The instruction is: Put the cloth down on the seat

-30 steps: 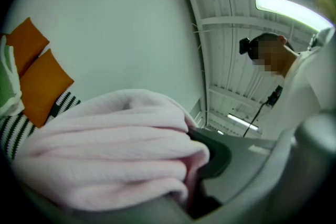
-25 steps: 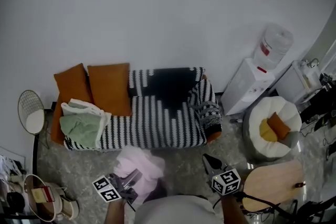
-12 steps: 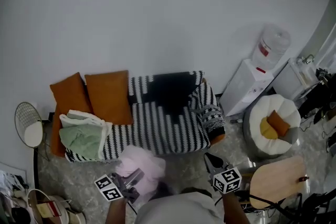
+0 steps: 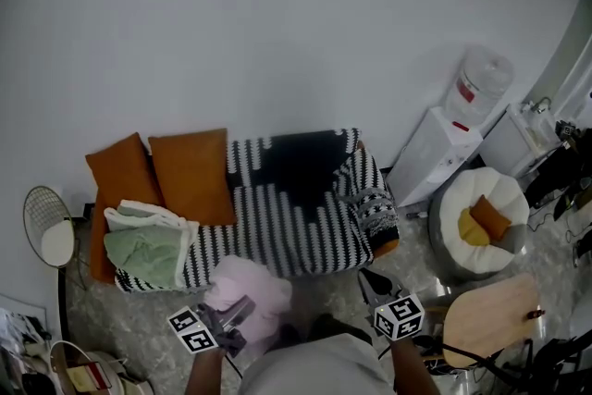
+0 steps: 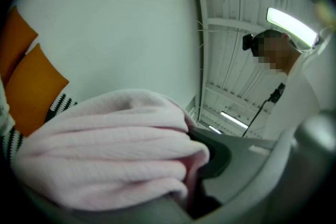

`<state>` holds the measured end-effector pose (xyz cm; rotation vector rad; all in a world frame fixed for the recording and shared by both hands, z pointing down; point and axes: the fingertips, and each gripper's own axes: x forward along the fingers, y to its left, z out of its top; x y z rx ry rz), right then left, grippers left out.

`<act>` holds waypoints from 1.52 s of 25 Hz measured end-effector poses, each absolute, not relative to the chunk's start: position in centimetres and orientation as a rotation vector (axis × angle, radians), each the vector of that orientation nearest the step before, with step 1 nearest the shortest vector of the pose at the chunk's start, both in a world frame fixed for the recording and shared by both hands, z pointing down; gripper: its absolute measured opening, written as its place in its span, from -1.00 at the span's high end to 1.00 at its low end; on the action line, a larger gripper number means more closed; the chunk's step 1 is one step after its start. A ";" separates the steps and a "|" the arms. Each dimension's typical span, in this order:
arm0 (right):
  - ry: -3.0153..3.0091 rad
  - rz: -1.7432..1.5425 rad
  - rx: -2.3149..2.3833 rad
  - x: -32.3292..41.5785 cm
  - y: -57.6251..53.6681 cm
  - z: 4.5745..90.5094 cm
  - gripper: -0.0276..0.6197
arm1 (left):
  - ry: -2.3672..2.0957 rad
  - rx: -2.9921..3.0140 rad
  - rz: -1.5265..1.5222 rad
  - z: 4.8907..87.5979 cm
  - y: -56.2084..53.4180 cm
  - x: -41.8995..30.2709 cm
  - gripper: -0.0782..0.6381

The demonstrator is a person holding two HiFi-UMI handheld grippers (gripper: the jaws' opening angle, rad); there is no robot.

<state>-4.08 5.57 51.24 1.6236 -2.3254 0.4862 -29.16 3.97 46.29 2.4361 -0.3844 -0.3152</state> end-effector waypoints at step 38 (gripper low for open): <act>-2.346 0.653 1.504 9.5 -11.6 57.0 0.91 | -0.449 2.411 -0.112 51.2 -13.1 -12.3 0.55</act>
